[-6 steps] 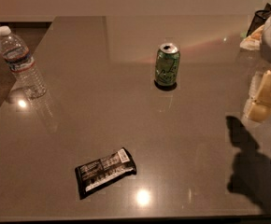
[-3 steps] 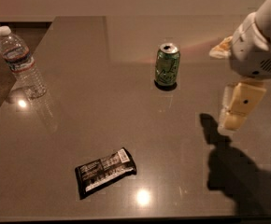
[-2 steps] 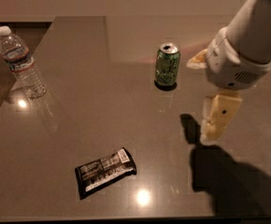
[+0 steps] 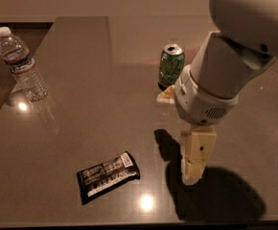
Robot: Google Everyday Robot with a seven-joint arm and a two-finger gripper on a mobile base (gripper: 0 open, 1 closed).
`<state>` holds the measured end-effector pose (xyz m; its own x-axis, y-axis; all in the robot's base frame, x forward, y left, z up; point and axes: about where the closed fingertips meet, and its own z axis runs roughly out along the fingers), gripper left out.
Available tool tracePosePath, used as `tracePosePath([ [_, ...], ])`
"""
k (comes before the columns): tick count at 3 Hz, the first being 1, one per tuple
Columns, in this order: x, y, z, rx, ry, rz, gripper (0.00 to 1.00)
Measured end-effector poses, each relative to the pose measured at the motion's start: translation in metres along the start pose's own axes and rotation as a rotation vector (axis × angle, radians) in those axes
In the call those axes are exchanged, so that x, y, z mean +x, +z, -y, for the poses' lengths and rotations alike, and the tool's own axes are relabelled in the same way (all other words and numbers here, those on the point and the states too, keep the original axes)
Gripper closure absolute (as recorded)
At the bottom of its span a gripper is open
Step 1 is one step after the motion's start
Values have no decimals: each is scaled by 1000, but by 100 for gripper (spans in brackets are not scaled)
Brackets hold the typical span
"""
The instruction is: Move rxbar chocolate near green can
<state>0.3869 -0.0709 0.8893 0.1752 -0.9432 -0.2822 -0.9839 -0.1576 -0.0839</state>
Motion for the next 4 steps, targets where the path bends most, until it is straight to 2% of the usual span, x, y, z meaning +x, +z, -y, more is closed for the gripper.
tracePosePath([
  [1,-21,21,-15,-49,-51,18,0],
  [2,-40,39,-22,-75,-87,31,0],
  [4,-61,65,-21,-79,-130,37,0],
])
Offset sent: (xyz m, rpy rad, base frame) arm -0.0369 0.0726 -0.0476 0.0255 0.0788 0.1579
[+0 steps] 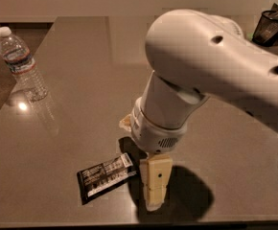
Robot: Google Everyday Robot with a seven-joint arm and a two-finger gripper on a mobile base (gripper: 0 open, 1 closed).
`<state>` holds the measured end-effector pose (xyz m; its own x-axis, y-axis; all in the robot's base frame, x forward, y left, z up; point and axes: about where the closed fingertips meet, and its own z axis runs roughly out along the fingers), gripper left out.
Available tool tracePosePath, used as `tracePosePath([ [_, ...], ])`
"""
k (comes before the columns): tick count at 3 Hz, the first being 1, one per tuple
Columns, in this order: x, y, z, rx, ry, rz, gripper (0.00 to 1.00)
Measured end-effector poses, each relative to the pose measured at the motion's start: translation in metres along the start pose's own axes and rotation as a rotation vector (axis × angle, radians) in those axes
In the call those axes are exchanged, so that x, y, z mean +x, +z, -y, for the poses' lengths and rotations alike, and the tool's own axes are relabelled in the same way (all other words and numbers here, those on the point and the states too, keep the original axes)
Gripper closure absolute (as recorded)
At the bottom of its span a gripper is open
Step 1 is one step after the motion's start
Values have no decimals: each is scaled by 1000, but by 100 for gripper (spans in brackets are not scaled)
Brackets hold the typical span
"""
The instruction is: Move rxbar chocolate near green can
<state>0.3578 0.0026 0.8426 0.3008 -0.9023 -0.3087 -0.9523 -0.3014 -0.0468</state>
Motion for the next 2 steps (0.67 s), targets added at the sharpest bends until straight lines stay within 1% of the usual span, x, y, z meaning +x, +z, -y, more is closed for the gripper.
tracePosePath([
  [1,-4,8,3,2,-13,1,0],
  [2,-6,17,6,0,-23,0,15],
])
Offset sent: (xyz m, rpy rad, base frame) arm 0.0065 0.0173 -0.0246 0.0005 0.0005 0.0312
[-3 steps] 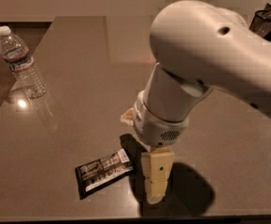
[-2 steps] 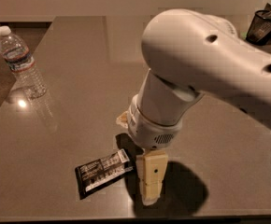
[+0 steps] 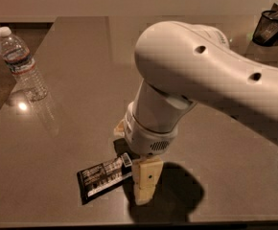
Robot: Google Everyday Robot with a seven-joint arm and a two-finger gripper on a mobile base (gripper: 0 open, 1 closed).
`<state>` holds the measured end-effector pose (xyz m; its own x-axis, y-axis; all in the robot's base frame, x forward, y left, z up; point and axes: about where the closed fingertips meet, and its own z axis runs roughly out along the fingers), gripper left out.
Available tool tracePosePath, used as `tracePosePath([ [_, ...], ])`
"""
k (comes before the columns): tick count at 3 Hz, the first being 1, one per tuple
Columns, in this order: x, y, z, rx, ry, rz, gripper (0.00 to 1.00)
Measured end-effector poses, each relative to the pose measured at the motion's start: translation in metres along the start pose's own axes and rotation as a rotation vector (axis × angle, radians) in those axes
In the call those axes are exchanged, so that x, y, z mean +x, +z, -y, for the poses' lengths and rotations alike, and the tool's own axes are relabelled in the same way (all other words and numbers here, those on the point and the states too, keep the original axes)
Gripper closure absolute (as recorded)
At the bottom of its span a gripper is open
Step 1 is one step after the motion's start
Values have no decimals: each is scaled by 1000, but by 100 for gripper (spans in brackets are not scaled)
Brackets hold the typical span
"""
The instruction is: Move rxbar chocolate near green can
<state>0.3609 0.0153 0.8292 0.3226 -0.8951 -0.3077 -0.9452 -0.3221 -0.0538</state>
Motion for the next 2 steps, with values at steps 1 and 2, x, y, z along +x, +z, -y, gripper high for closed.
tracePosePath([
  [1,0,5,1,-12,-2,-2,39],
  [2,2,3,5,-17,2,-4,61],
])
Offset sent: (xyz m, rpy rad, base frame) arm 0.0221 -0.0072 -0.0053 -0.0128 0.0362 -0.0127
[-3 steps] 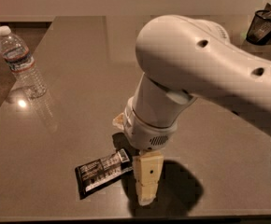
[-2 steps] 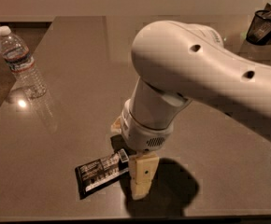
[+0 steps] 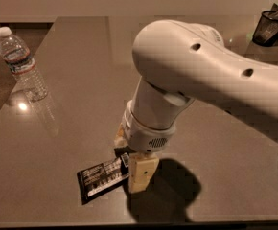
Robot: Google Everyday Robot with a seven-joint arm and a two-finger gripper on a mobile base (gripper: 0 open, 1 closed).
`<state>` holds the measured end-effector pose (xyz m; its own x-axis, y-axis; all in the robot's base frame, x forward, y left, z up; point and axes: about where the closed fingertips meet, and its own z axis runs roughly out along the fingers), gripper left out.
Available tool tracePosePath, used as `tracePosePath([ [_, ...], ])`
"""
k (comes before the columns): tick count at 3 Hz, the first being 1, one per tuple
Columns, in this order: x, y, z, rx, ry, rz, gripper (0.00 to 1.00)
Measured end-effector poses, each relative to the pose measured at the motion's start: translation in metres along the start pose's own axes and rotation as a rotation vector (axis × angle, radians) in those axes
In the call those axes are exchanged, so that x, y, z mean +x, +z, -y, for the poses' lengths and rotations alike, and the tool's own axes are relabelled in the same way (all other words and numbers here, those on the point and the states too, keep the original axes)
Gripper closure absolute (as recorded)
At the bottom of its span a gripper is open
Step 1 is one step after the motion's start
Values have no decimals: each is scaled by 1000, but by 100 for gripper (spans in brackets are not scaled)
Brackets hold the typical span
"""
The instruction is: Move rxbar chocolate near green can
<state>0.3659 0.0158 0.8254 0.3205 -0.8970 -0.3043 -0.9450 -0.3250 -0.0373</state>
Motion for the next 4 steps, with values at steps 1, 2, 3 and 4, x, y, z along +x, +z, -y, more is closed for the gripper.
tracePosePath([
  [1,-2,-7,0,0,0,0,85],
  [2,-2,-7,0,0,0,0,100],
  [3,32,-40,36,82,105,-1,100],
  [4,69,-76,72,174,206,-15,100],
])
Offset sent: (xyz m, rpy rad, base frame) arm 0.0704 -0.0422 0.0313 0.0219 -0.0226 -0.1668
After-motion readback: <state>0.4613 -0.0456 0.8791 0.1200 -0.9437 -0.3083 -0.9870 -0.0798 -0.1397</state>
